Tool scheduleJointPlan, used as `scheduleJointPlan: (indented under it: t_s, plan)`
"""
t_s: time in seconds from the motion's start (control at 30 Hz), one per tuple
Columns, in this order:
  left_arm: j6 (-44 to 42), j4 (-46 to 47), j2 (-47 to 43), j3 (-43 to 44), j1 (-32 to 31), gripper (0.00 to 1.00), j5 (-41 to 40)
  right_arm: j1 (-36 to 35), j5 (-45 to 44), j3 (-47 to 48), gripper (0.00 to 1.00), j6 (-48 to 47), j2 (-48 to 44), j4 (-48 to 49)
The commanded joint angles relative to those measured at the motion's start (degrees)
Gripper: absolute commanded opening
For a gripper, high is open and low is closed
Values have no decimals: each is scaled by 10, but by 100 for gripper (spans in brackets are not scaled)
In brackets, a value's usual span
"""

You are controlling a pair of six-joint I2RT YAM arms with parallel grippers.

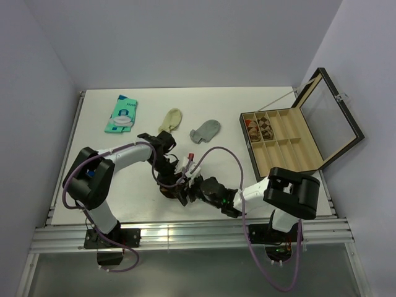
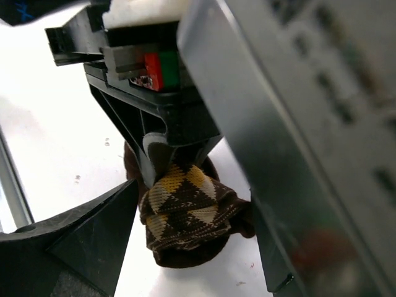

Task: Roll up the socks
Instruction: Roll the sock at the center of the board, then pick up the sock at the center of the board.

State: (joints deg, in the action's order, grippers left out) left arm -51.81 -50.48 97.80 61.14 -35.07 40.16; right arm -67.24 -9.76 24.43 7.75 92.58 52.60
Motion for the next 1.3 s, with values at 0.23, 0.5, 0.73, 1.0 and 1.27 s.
scheduleJointPlan:
  t_s: [0.23,0.5,0.73,1.0,1.27]
  plan:
    - [-86,-66,8,30,-27,0,88,-27,8,33,78,-35,61,-74]
    - [-120,-70,-1,17,-27,0,119,-36,18,-15,78,-11,46,3]
    - [-101,-45,-9,7,-28,0,116,-22,6,-101,80,31,-11,84]
    - [-85,-28,-16,-9,-35,0,116,-16,28,-111,82,46,6,124]
    - [-72,-14,-23,-17,-41,0,119,-16,30,-84,85,40,38,128]
